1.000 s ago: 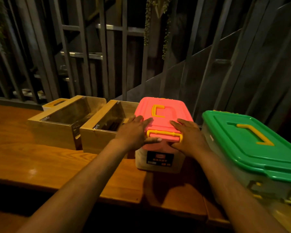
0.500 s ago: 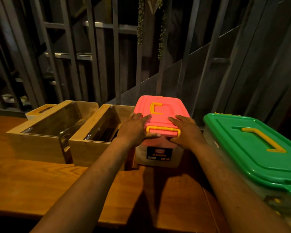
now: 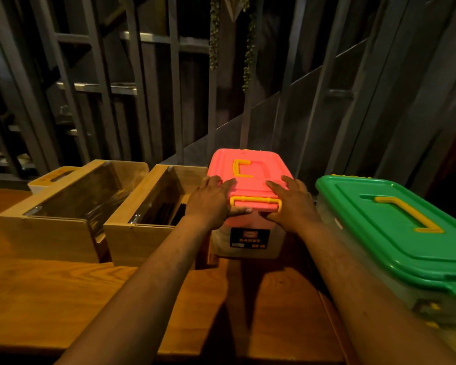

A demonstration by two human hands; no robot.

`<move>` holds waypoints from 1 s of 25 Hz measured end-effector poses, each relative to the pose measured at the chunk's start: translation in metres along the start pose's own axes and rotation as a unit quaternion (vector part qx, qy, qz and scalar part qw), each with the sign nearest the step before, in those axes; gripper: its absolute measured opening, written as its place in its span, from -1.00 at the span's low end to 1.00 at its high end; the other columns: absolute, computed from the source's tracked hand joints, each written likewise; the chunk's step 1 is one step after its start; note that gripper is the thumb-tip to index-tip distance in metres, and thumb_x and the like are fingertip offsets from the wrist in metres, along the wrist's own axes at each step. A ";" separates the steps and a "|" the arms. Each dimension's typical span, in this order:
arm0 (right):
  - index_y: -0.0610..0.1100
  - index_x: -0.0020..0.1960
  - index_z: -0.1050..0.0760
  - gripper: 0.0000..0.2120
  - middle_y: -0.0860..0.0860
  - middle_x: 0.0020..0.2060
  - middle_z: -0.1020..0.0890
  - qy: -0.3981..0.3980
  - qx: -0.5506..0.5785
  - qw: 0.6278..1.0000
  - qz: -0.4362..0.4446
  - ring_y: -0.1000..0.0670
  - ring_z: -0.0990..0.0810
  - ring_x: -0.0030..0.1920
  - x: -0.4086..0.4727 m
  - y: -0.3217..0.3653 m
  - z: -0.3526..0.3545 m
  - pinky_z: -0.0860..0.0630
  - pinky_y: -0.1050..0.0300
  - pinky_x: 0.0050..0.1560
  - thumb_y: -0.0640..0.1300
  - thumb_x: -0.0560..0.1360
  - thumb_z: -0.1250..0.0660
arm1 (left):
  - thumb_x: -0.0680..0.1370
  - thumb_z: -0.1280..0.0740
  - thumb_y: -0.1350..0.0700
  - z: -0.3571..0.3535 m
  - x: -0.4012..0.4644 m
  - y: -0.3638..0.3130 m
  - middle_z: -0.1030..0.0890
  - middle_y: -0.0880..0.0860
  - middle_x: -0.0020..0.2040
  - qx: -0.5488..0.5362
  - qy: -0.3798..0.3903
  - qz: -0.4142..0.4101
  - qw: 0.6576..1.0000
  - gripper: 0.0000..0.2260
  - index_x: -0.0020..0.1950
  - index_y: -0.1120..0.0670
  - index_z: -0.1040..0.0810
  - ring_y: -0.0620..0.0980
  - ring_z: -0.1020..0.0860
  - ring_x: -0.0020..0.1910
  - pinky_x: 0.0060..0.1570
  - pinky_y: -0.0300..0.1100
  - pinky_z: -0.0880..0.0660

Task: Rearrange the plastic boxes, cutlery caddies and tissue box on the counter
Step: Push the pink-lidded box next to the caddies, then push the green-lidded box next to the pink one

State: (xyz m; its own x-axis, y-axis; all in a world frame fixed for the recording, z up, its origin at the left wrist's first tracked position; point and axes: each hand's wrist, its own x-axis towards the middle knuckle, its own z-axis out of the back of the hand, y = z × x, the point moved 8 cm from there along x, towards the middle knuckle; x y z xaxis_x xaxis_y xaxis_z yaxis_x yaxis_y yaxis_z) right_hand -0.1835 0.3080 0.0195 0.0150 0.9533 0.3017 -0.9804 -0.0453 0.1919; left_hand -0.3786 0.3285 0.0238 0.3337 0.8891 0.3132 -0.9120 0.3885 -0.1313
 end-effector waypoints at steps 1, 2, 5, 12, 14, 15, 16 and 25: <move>0.14 0.55 -0.10 -0.11 -0.07 0.56 -0.12 0.008 0.003 1.000 -0.017 -0.24 0.00 0.54 -0.006 0.001 -0.001 -0.15 -0.26 0.49 0.20 0.34 -0.47 | 0.40 -0.11 -0.51 0.002 -0.002 -0.001 -0.33 0.14 0.46 0.014 -0.001 0.004 1.000 -0.15 0.55 -0.06 -0.16 0.20 -0.26 0.44 0.36 0.14 -0.28; 0.11 0.56 -0.06 -0.07 -0.08 0.56 -0.10 0.017 0.008 0.999 -0.031 -0.24 0.01 0.55 -0.013 0.003 -0.001 -0.15 -0.24 0.49 0.20 0.34 -0.47 | 0.41 -0.08 -0.52 0.003 -0.006 -0.003 -0.31 0.15 0.47 0.028 -0.004 0.014 0.999 -0.16 0.55 -0.05 -0.15 0.22 -0.24 0.45 0.38 0.17 -0.23; 0.04 0.57 -0.03 -0.04 -0.06 0.57 -0.10 0.057 0.037 0.997 -0.029 -0.20 -0.04 0.56 -0.038 0.009 0.011 -0.12 -0.17 0.52 0.20 0.33 -0.45 | 0.52 -0.11 -0.39 0.006 -0.028 -0.019 -0.22 0.17 0.53 0.029 -0.033 0.030 0.999 -0.30 0.56 -0.06 -0.13 0.26 -0.12 0.52 0.44 0.24 -0.12; 0.06 0.25 -0.57 -0.56 -0.02 0.18 -0.64 -0.116 0.083 0.989 0.045 -0.09 -0.59 0.18 -0.131 -0.021 0.118 -0.50 0.02 0.17 0.10 0.39 -0.43 | 0.46 -0.25 -0.04 0.032 -0.099 -0.124 -0.43 0.10 0.42 -0.097 -0.105 -0.092 0.985 -0.47 0.45 -0.09 -0.36 0.19 -0.32 0.41 0.38 0.13 -0.24; 0.02 0.24 -0.58 -0.57 -0.02 0.20 -0.64 -0.152 0.085 0.984 0.035 -0.08 -0.58 0.22 -0.152 -0.057 0.144 -0.45 0.03 0.25 0.08 0.40 -0.46 | 0.48 -0.23 -0.12 0.042 -0.112 -0.164 -0.50 0.07 0.32 -0.120 -0.145 -0.123 0.974 -0.51 0.40 -0.08 -0.42 0.15 -0.41 0.33 0.31 0.07 -0.34; 0.01 0.23 -0.59 -0.58 -0.02 0.20 -0.64 -0.160 0.091 0.983 0.020 -0.07 -0.58 0.22 -0.160 -0.081 0.154 -0.42 0.04 0.27 0.08 0.40 -0.47 | 0.48 -0.23 -0.17 0.042 -0.114 -0.182 -0.51 0.05 0.30 -0.125 -0.156 -0.133 0.971 -0.52 0.39 -0.08 -0.43 0.12 -0.43 0.31 0.30 0.06 -0.36; 0.02 0.21 -0.60 -0.58 -0.03 0.19 -0.64 -0.159 0.096 0.983 -0.004 -0.09 -0.58 0.21 -0.169 -0.111 0.163 -0.42 0.05 0.26 0.08 0.39 -0.48 | 0.48 -0.22 -0.20 0.041 -0.114 -0.203 -0.51 0.04 0.29 -0.130 -0.163 -0.139 0.968 -0.51 0.38 -0.08 -0.43 0.10 -0.43 0.30 0.29 0.06 -0.37; 0.17 0.31 -0.51 -0.17 0.01 0.42 -0.42 -0.037 0.194 0.980 -0.034 -0.03 -0.36 0.42 -0.212 -0.257 0.136 -0.26 0.01 0.41 0.51 0.12 -0.32 | 0.43 -0.12 -0.45 -0.012 -0.117 -0.324 -0.46 0.04 0.39 -0.130 -0.138 -0.085 0.978 -0.36 0.39 -0.13 -0.45 0.11 -0.30 0.46 0.44 -0.01 -0.25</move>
State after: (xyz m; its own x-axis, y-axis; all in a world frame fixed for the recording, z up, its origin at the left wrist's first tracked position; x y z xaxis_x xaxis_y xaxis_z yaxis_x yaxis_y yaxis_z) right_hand 0.0919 0.0771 0.0337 0.1066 0.9343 0.3401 -0.8280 -0.1060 0.5506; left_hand -0.1193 0.1012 0.0183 0.3649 0.7211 0.5889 -0.7455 0.6052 -0.2792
